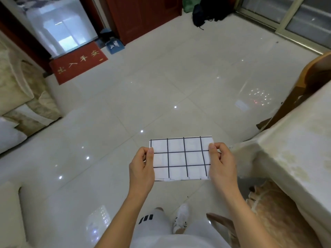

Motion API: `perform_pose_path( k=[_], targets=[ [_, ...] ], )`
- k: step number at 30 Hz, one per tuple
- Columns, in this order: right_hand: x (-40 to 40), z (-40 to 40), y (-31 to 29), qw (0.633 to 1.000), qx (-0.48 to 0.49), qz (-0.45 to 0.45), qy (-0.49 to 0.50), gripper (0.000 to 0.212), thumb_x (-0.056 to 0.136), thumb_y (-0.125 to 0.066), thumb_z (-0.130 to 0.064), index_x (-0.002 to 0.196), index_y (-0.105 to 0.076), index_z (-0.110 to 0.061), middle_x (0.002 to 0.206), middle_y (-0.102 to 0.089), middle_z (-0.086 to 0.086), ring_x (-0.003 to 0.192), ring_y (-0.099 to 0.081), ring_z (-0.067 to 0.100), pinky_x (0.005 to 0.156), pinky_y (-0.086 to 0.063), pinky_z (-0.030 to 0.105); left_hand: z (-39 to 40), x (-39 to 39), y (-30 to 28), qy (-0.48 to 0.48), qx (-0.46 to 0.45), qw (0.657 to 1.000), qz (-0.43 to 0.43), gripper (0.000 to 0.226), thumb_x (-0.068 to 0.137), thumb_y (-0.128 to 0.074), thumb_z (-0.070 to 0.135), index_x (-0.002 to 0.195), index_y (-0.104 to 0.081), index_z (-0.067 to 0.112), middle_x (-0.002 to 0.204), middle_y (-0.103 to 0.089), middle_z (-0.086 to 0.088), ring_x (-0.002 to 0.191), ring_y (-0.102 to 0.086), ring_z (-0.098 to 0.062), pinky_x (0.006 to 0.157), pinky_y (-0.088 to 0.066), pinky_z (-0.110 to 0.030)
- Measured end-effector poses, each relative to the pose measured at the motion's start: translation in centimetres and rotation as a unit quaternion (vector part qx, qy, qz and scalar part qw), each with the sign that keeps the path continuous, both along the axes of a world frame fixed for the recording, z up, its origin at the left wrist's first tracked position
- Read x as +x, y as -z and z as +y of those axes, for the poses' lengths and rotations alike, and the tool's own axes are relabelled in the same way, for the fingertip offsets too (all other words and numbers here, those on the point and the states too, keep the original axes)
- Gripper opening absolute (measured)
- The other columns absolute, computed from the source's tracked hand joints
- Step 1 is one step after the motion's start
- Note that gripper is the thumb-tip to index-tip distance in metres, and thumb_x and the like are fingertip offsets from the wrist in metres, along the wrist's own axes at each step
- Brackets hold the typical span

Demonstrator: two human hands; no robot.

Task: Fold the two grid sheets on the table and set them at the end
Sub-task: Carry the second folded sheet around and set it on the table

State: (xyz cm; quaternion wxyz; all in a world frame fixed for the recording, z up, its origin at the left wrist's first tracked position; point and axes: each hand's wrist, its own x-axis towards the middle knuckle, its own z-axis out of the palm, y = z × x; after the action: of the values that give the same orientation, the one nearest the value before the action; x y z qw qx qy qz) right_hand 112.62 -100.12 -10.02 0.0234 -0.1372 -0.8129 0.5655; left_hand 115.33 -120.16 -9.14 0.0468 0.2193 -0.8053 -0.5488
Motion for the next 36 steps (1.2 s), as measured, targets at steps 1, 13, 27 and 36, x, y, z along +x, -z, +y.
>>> perform_pose_path(
  k=[1,13,27,36],
  targets=[
    [-0.9,0.3,0.1,1.0,0.003,-0.001,0.009,0.026,0.102,-0.047,-0.032,0.083,-0.057,-0.017,0.059,-0.048,0.021,0.051,-0.038,0.02,0.052,-0.036,0.034,0.2,-1.1,0.1,0.009,0.0,1.0,0.0,0.031,0.103,-0.046,0.03,0.078,-0.056,0.015,0.066,-0.048,-0.008,0.059,-0.04,-0.008,0.056,-0.036,-0.023],
    [-14.3,1.7,0.3,0.995,0.01,-0.011,0.103,0.024,0.102,-0.047,-0.034,0.084,-0.058,-0.021,0.065,-0.056,0.022,0.056,-0.045,0.017,0.051,-0.041,0.038,1.4,-18.3,1.2,0.101,0.022,0.995,0.005,0.029,0.103,-0.047,0.029,0.081,-0.057,0.013,0.077,-0.057,-0.019,0.062,-0.045,-0.012,0.054,-0.037,-0.022],
    [-28.8,2.2,-1.6,0.967,0.038,0.021,0.25,0.027,0.102,-0.048,-0.03,0.082,-0.057,-0.014,0.058,-0.04,0.002,0.052,-0.034,0.008,0.049,-0.032,0.024,3.5,-39.1,-0.2,0.243,0.032,0.969,0.028,0.03,0.102,-0.048,0.028,0.078,-0.055,0.012,0.064,-0.046,-0.003,0.056,-0.035,-0.006,0.051,-0.032,-0.016],
    [-34.4,6.9,-0.8,0.948,0.05,0.004,0.315,0.026,0.102,-0.047,-0.031,0.084,-0.058,-0.015,0.057,-0.041,-0.005,0.054,-0.037,0.007,0.053,-0.037,0.027,9.2,-46.9,0.5,0.298,0.034,0.954,0.018,0.03,0.102,-0.05,0.028,0.075,-0.054,0.016,0.065,-0.047,-0.005,0.059,-0.038,-0.007,0.054,-0.033,-0.018]
  ],
)
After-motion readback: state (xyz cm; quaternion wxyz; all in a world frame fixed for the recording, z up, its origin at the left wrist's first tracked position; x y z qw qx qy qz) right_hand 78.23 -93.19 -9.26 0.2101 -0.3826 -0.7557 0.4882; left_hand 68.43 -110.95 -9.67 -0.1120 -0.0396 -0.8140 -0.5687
